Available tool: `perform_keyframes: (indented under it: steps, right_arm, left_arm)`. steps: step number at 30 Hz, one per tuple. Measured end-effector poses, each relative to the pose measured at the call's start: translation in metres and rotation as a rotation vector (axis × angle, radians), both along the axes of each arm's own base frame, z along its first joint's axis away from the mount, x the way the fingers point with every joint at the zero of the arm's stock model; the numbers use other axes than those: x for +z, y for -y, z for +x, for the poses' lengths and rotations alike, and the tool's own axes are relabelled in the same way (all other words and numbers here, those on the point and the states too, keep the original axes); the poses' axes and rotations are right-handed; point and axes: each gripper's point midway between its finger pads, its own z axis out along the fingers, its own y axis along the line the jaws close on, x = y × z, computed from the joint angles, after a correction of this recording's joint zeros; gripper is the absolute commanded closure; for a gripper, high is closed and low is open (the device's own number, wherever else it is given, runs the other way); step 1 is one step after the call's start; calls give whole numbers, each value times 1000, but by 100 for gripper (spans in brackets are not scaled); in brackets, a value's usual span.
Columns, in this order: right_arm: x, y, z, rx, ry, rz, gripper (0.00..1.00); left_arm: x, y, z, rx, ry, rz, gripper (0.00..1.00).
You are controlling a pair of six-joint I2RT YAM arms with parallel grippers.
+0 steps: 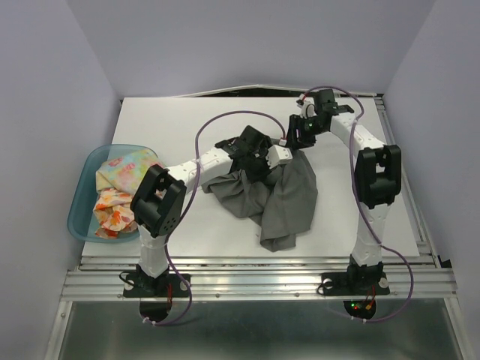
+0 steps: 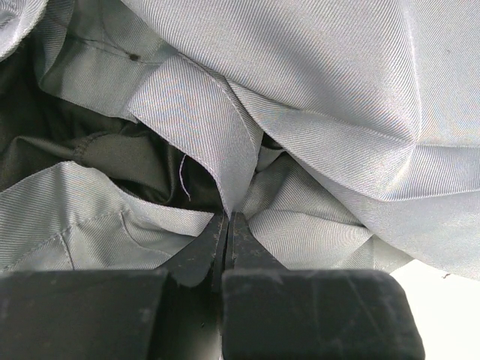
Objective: Fold and stack the skirts
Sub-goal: Flatten the skirt out
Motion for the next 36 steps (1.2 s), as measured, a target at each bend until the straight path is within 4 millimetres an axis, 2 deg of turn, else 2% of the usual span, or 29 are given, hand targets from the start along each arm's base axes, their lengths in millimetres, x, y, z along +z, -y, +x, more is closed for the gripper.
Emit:
perform_keyframes:
  steps: [3, 5, 6, 7, 9, 12, 14, 16, 18, 21, 23, 24, 26, 28, 31, 34, 36]
  right_arm:
    - [-12, 0, -1, -15, -41, -3, 47]
    - [-21, 0, -3, -21, -71, -4, 52]
    - [-26, 0, -4, -26, -85, -3, 60]
    - [-30, 0, -4, -27, -97, -4, 83]
    - [-35, -1, -5, -27, -113, 0, 99]
    - [-39, -1, -1, -37, -132, 2, 99]
    - [-34, 0, 8, -53, -125, 11, 99]
    - [-14, 5, 23, -76, -87, 33, 99]
    - [17, 19, 46, -115, -10, 72, 99]
    - [58, 58, 70, -188, 96, 122, 99]
    - [93, 84, 63, -216, 104, 220, 99]
    - [109, 87, 56, -207, 105, 267, 99]
    - [134, 87, 46, -181, 124, 327, 99]
    - [169, 81, 30, -132, 166, 390, 99]
    - [200, 72, 12, -66, 204, 445, 99]
    - [211, 68, -1, -23, 207, 484, 99]
    - [207, 66, -8, -4, 175, 516, 99]
  left_arm:
    - [0, 0, 0, 1, 2, 0, 100]
    - [0, 0, 1, 1, 3, -1, 100]
    - [0, 0, 1, 0, 5, -2, 100]
    - [1, 0, 1, -2, 8, -1, 100]
    - [0, 0, 2, -6, 14, 3, 100]
    - [2, -4, 3, -16, 35, 20, 100]
    - [8, -9, 5, -19, 62, 39, 100]
    - [26, -20, 5, -29, 106, 51, 100]
    - [56, -31, 6, -50, 184, 46, 100]
    - [106, -50, 11, -67, 334, 31, 100]
    - [150, -62, 19, -69, 482, -11, 100]
    - [178, -70, 22, -67, 577, -43, 100]
    - [204, -82, 19, -72, 675, -69, 100]
    - [215, -92, 14, -75, 729, -77, 100]
    - [225, -112, 5, -52, 805, -91, 100]
    - [230, -119, -2, -42, 854, -104, 100]
    - [226, -121, -6, -49, 862, -106, 100]
